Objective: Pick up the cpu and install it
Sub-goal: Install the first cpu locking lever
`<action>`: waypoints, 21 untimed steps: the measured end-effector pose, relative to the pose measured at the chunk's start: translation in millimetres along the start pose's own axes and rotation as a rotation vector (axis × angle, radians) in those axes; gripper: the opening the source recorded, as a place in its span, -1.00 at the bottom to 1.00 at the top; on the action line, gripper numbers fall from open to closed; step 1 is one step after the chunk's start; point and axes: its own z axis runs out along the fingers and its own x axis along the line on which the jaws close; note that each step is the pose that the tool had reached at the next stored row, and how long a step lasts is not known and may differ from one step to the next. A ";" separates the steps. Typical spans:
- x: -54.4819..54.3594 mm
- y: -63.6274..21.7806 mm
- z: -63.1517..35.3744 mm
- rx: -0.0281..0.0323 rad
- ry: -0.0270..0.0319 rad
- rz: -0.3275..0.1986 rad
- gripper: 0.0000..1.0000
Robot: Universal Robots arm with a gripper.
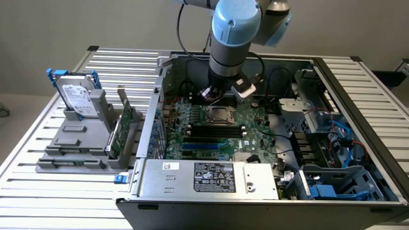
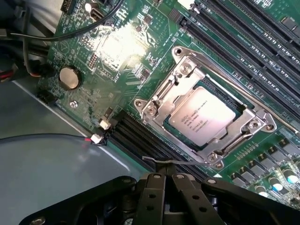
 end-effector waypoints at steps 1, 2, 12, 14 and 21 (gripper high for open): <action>0.4 -1.3 -2.5 0.0012 -0.0018 -0.002 -0.79; 0.7 -2.6 -4.5 0.0024 -0.0029 -0.003 -0.79; -6.6 -15.1 -8.4 0.0099 -0.0127 -0.006 -0.79; -10.0 -17.7 -8.4 0.0100 -0.0125 -0.006 -0.79; -17.9 -23.7 -8.5 -0.0467 -0.0476 -0.013 -0.79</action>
